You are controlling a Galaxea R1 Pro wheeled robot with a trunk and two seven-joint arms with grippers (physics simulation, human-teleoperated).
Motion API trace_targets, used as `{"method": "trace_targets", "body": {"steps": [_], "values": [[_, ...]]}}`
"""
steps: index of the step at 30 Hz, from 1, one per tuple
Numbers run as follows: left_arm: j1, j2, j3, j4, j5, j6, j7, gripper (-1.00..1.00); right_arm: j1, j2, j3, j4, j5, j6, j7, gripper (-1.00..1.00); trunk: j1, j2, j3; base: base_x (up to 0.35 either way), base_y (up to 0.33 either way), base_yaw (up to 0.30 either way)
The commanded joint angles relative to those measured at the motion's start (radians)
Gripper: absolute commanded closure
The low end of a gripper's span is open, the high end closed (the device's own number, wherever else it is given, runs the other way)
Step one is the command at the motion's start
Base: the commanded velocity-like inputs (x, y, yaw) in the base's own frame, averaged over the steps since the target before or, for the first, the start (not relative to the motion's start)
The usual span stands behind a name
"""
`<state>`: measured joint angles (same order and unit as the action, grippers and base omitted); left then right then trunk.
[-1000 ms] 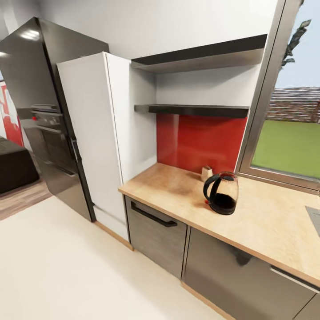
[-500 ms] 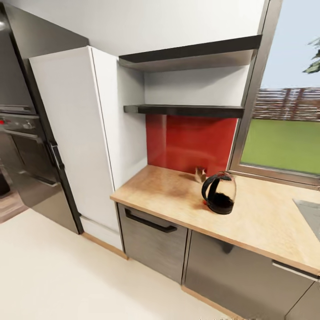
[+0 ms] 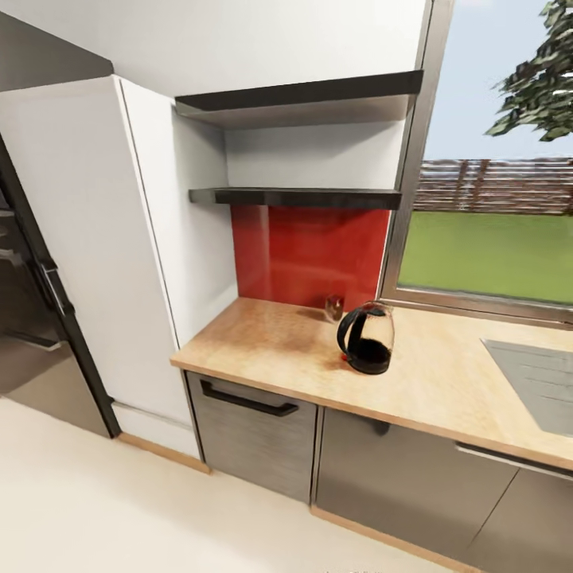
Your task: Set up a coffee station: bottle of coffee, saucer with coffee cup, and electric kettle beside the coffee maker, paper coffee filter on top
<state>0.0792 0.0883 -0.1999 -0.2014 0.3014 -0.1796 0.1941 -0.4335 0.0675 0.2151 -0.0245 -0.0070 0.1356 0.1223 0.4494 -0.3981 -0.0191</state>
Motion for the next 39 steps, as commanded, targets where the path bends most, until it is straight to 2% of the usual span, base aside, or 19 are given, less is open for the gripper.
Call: {"method": "trace_targets", "body": {"steps": [1,23,31,39], "values": [[0.001,0.001,-0.009,-0.003,0.008,-0.001,0.005,-1.00,-0.001,0.000,0.006,-0.002,-0.001,0.006,0.002,-1.00,0.001,-0.002,-0.002,0.000,0.001,-0.265],[0.001,0.001,-0.008,-0.001,0.008,-0.001,0.005,-1.00,-0.001,0.000,0.006,-0.002,-0.001,0.006,0.003,-1.00,0.001,-0.002,-0.002,0.000,0.001,-0.265],[0.001,0.001,-0.008,-0.001,0.008,-0.001,0.005,-1.00,-0.001,0.000,0.006,-0.002,-0.001,0.006,0.003,-1.00,0.001,-0.002,-0.002,0.000,0.200,-0.265],[0.001,0.001,-0.008,-0.001,0.008,-0.001,0.005,-1.00,-0.001,0.000,0.006,-0.002,-0.001,0.006,0.003,-1.00,0.001,-0.002,-0.002,0.000,0.034,-0.265]]}}
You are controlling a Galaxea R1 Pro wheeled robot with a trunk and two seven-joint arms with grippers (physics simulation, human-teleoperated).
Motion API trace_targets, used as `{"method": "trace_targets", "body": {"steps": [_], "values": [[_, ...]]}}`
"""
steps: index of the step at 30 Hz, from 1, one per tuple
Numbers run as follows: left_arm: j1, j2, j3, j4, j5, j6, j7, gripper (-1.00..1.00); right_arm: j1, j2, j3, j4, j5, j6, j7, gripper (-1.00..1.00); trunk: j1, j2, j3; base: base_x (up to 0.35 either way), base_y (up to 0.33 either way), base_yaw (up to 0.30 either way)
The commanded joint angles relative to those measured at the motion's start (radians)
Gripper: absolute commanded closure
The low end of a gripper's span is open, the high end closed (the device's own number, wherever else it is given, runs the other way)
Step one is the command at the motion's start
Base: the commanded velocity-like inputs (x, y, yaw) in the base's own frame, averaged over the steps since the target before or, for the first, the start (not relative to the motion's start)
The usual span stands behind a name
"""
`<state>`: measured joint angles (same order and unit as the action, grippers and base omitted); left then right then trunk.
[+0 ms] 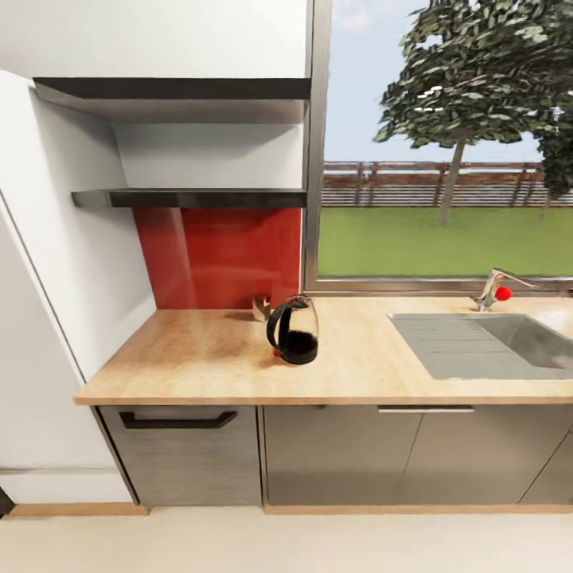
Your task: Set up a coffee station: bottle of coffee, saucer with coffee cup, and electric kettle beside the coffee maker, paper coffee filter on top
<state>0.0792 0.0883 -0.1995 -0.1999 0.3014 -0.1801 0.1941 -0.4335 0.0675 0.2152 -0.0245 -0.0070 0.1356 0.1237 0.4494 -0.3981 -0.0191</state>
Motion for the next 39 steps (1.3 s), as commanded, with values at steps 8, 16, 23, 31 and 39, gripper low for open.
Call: {"method": "trace_targets", "body": {"steps": [8,16,23,31,39], "values": [[0.001,0.001,-0.008,-0.003,0.008,-0.001,0.005,-1.00,-0.001,0.000,0.006,-0.002,-0.001,0.005,0.002,-1.00,0.001,-0.002,-0.002,0.000,0.002,-0.265],[0.001,0.001,-0.008,-0.003,0.008,-0.001,0.005,-1.00,-0.001,0.000,0.006,-0.002,-0.001,0.002,0.002,-1.00,0.001,-0.002,-0.002,0.000,0.000,-0.265],[0.001,0.001,-0.008,-0.003,0.008,-0.001,0.005,-1.00,-0.001,0.000,0.006,-0.001,0.001,0.000,0.002,-1.00,0.001,-0.002,-0.002,0.000,0.000,-0.146],[0.001,0.001,-0.009,-0.003,0.008,-0.001,0.005,-1.00,-0.001,-0.001,0.006,0.000,0.004,-0.001,0.002,-1.00,0.001,-0.002,-0.002,0.000,0.000,-0.006],[-0.002,0.011,-0.020,-0.036,-0.008,-0.010,0.003,-1.00,0.001,-0.001,0.006,0.000,0.002,-0.005,-0.001,-1.00,0.001,-0.002,-0.002,0.000,0.000,0.000]]}}
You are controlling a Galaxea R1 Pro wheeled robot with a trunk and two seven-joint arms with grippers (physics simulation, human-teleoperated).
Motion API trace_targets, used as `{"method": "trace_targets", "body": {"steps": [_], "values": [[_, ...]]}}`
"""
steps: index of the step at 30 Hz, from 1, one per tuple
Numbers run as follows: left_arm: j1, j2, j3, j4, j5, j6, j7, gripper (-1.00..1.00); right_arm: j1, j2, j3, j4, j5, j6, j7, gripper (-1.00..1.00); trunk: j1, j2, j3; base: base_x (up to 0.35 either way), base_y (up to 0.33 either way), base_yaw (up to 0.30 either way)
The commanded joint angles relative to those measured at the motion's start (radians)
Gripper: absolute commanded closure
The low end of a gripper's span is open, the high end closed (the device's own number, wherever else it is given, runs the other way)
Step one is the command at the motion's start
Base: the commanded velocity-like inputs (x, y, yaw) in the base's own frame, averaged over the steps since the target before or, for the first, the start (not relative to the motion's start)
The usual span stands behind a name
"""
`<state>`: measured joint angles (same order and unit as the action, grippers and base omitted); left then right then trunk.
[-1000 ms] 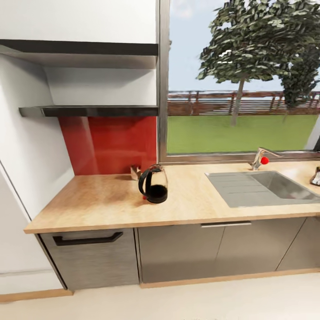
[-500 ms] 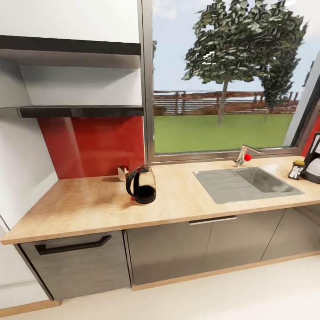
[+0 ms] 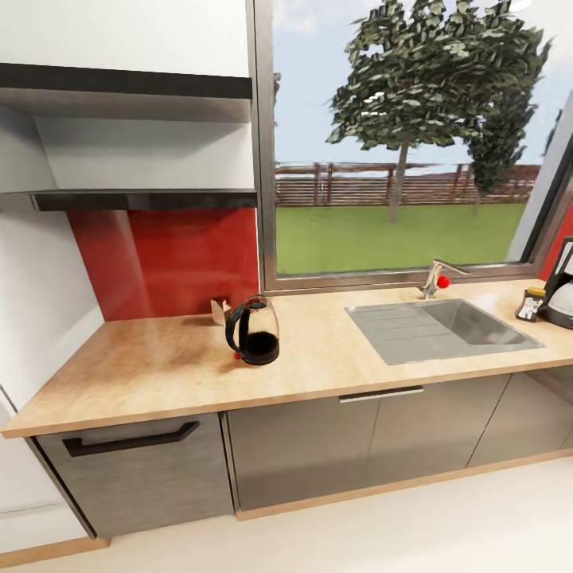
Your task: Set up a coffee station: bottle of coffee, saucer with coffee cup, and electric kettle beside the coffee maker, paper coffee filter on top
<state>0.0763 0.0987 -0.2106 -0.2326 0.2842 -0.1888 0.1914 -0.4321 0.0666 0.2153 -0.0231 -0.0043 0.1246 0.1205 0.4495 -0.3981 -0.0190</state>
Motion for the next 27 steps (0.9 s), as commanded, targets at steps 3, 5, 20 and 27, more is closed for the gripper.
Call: {"method": "trace_targets", "body": {"steps": [3,5,20,27], "values": [[-0.014,0.037,-0.012,-0.104,-0.065,-0.041,0.003,-1.00,-0.001,0.002,0.006,-0.003,-0.004,0.006,0.001,-1.00,0.001,-0.002,-0.002,0.000,0.000,0.000],[-0.032,0.050,-0.012,-0.158,-0.154,-0.047,0.003,-1.00,-0.001,0.002,0.005,-0.003,-0.005,0.006,0.001,-1.00,0.001,-0.002,-0.002,0.000,0.000,0.000],[-0.465,0.049,-0.001,-0.474,-0.217,0.013,-0.422,-1.00,-0.001,-0.001,0.004,-0.002,-0.005,0.004,-0.001,-1.00,0.001,-0.002,-0.002,0.000,0.000,0.000],[-0.599,0.050,0.000,-0.488,-0.172,0.153,-0.630,-1.00,-0.001,-0.001,0.004,-0.002,-0.005,0.004,-0.001,-1.00,0.001,-0.002,-0.002,0.000,0.000,0.000]]}}
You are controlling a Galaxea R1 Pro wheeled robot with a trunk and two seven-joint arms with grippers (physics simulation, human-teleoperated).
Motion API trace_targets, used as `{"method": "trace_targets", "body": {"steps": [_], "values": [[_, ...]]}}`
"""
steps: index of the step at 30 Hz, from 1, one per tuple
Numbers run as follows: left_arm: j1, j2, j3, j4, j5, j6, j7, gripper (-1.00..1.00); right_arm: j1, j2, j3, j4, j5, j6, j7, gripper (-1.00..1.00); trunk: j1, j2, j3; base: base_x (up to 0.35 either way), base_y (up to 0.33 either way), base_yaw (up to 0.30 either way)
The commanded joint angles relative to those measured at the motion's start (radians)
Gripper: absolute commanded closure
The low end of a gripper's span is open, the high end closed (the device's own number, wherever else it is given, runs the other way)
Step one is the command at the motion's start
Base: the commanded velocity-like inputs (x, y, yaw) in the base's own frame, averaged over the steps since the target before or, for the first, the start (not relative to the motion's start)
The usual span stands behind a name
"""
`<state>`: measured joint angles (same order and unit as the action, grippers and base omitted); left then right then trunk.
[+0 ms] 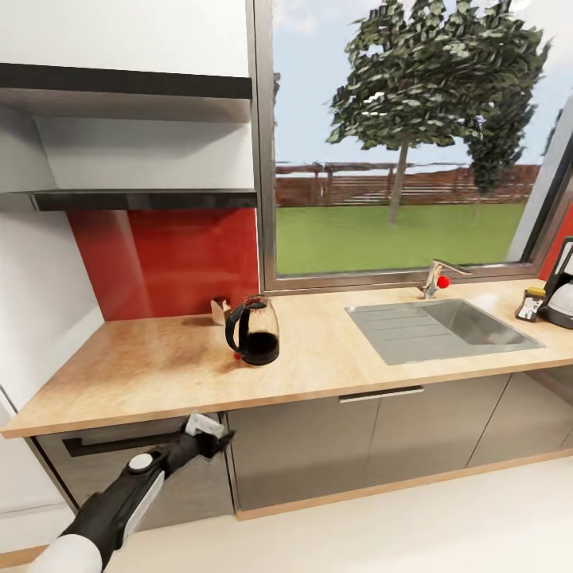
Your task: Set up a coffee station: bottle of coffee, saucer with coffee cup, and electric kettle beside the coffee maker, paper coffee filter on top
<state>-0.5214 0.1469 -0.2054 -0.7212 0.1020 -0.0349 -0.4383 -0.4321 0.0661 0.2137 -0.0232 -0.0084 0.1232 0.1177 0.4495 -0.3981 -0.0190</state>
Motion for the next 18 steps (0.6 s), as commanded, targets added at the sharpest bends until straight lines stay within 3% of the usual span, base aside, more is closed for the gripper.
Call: {"method": "trace_targets", "body": {"steps": [1,7,9,10,16,18], "values": [[-0.017,0.002,-0.005,-0.008,0.011,0.026,-0.021,-1.00,0.000,0.000,0.006,-0.002,-0.001,0.006,0.002,-1.00,0.001,-0.002,-0.002,0.000,0.000,0.000],[-0.036,0.004,-0.006,-0.076,0.043,0.128,-0.070,-1.00,0.000,0.000,0.006,-0.002,-0.001,0.006,0.002,-1.00,0.001,-0.002,-0.002,0.000,0.000,0.000],[-0.059,0.012,-0.006,-0.175,0.085,0.247,-0.099,-1.00,0.000,0.000,0.006,-0.002,-0.001,0.006,0.002,-1.00,0.001,-0.002,-0.002,0.000,0.000,0.000],[-0.066,0.013,-0.006,-0.189,0.087,0.266,-0.101,-1.00,0.000,0.000,0.006,-0.002,-0.001,0.006,0.002,-1.00,0.001,-0.002,-0.002,0.000,0.000,0.000],[-0.090,0.019,-0.004,-0.224,0.083,0.293,-0.095,-1.00,0.000,0.000,0.006,-0.001,-0.001,0.006,0.001,-1.00,0.001,-0.002,-0.002,0.000,0.000,0.000],[-0.092,0.032,0.007,-0.235,0.081,0.292,-0.086,-1.00,0.000,0.000,0.006,-0.001,0.000,0.006,0.001,-1.00,0.001,-0.002,-0.002,0.000,0.000,0.000]]}}
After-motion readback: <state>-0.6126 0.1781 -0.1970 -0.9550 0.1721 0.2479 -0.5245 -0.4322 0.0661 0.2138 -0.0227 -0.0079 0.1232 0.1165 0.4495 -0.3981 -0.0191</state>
